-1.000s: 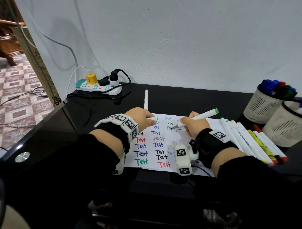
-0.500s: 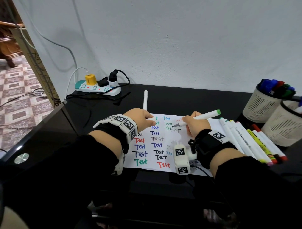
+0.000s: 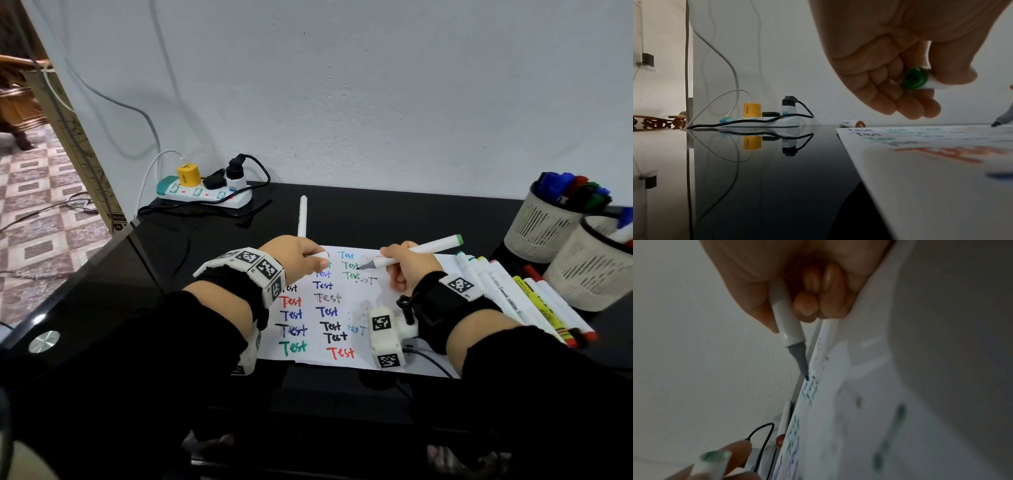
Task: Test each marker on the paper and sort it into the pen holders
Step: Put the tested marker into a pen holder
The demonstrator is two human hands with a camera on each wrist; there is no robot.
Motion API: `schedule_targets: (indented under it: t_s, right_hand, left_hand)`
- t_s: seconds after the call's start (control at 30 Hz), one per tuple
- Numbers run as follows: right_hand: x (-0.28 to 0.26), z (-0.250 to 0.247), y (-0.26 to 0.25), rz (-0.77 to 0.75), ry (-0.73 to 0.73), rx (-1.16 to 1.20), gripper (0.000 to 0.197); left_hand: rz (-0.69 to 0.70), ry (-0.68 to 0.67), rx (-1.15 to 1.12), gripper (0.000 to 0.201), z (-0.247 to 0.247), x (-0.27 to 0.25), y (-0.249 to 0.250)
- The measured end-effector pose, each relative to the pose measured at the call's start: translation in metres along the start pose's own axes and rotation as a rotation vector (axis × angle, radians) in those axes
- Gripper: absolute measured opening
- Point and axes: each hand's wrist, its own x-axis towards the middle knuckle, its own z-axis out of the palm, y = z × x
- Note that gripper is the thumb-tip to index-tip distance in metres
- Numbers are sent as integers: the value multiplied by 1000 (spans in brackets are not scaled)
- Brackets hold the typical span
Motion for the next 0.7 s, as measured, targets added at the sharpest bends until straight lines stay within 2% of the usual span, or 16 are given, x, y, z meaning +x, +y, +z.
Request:
schedule_targets:
  t_s: [0.1,0.2,0.3,0.5,0.7]
  right_hand:
    - [-3,-1,-13,12,-66,72,41]
    - [-10,3,-26,-37,-129,107,44]
    - [-16,7,-37,-60,-158,98,44]
    - [-24,19,-43,-84,-231,-28,39]
    - [-26,30,-42,-100,-318,-36,35]
  left_hand:
    - [22,-3,-125,18,4,1,-1]
    - [40,-29,-227,15,6,0,1]
    - [58,-50,-239,5,4,-1,2]
    - [93,-79,-247,11,2,-4,5]
    - [101,-29,-268,10,1,-5,5]
